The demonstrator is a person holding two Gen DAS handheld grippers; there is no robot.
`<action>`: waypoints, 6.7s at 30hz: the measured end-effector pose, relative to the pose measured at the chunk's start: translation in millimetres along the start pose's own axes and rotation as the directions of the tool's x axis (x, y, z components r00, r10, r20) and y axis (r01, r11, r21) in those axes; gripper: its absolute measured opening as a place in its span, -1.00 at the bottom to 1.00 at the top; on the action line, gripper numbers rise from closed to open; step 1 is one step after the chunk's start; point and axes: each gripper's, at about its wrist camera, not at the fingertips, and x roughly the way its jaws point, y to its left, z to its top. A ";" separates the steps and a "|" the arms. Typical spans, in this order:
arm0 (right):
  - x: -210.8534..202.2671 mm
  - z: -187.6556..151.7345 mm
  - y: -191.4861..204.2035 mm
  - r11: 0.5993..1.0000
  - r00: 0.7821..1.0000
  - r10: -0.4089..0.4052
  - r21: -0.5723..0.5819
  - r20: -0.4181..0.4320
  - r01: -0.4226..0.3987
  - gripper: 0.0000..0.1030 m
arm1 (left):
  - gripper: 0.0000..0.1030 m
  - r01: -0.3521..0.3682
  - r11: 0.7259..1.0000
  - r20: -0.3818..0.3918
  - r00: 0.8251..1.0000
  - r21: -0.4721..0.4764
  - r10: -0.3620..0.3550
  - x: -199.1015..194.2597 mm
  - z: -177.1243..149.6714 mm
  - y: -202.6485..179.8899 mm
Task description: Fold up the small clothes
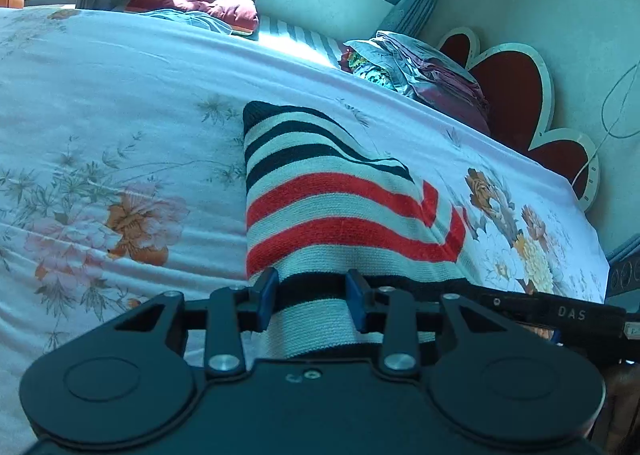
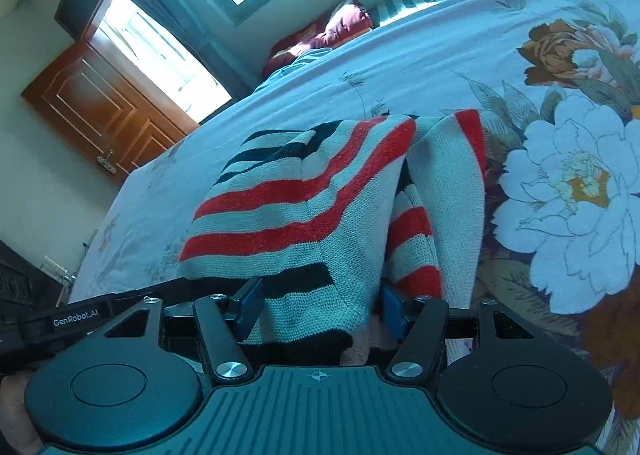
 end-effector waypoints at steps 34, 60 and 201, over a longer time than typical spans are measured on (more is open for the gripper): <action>-18.4 41.1 -22.4 0.964 0.954 -0.255 -0.037 0.157 0.264 -0.79 | -0.37 -0.004 0.895 -0.062 0.997 0.447 0.035 65.6 44.6 -57.2; -23.0 -13.9 32.4 0.856 0.932 -0.357 -0.377 0.066 0.355 -0.75 | -0.39 -0.063 0.869 -0.011 0.997 0.491 0.078 9.0 -11.0 -78.8; 113.7 -28.0 234.0 0.885 0.956 -0.251 -0.365 0.152 0.290 -0.05 | -0.04 -0.101 0.948 0.069 0.994 0.303 0.084 -99.2 66.4 190.0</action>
